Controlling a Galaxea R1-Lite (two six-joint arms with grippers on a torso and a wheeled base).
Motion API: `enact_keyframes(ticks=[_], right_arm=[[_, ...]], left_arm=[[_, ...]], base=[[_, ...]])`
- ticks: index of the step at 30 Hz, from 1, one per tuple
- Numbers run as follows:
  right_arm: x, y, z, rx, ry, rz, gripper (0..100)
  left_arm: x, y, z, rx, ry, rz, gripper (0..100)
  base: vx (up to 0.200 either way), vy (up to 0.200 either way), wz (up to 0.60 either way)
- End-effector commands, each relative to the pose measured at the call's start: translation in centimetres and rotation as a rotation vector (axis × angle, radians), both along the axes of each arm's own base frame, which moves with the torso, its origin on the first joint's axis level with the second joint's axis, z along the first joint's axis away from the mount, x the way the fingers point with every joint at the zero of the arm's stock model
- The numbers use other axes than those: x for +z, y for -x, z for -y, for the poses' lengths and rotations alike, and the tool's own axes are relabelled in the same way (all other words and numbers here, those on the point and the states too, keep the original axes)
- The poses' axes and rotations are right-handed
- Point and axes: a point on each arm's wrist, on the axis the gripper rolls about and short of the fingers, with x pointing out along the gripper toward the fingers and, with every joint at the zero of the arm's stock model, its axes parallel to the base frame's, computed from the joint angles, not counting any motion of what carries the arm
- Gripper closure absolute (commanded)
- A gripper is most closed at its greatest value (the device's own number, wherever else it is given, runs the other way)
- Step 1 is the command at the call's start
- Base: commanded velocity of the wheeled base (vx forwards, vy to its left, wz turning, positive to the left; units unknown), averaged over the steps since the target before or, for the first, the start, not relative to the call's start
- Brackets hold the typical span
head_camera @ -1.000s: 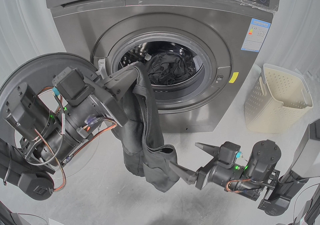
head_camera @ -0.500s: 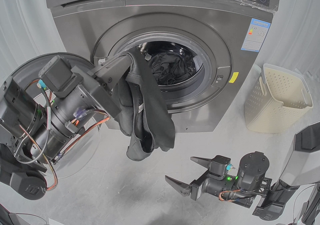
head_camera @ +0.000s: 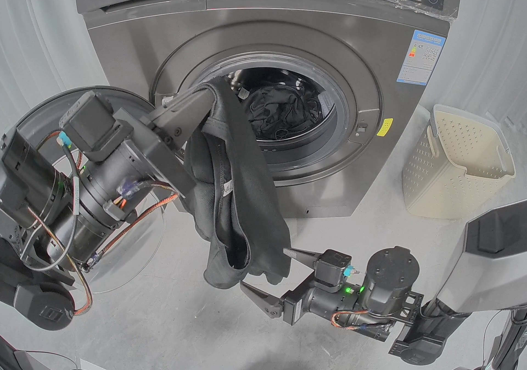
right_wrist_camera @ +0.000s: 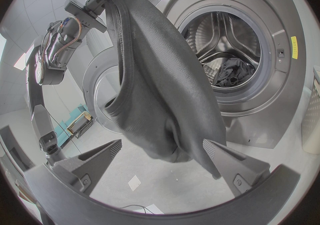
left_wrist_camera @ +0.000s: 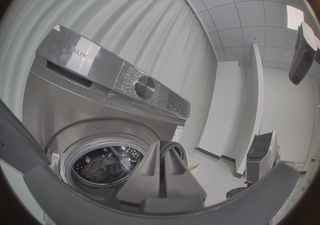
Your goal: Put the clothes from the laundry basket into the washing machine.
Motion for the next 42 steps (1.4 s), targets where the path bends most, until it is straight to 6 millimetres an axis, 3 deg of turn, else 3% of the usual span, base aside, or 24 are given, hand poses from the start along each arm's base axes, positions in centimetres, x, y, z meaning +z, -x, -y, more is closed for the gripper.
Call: enact_keyframes(ticks=[1,7,16,24,37,38,42], right_arm=[[-1.0,-0.8,-1.1,0.001,0.009,0.001,0],[-0.7,-4.2,-1.9,-0.063,-0.040,0.061,0],[-0.7,-8.3,-1.2,-0.152,-0.065,0.111,0],[-1.8,-9.7,-2.9,-0.140,-0.084,0.132,0],[-1.8,-10.2,-3.6,-0.133,-0.106,0.147,0],[-1.7,-10.2,-3.6,-0.133,-0.108,0.149,100],[-1.1,-10.3,-3.4,-0.139,-0.121,0.160,100]], left_arm=[[-0.2,0.0,0.0,0.001,-0.004,-0.005,100],[-0.3,0.6,0.1,-0.019,-0.007,-0.007,100],[0.1,1.7,0.3,-0.056,0.003,0.005,100],[-0.2,1.8,0.4,-0.063,-0.006,-0.004,100],[0.1,1.8,0.3,-0.063,0.004,0.005,100],[0.0,1.7,0.3,-0.060,0.003,0.004,100],[0.0,1.4,0.2,-0.047,0.006,-0.006,100]], base=[[0.000,0.000,0.00],[0.000,0.000,0.00],[0.000,0.000,0.00],[0.000,0.000,0.00],[0.000,0.000,0.00],[0.000,0.000,0.00],[0.000,0.000,0.00]])
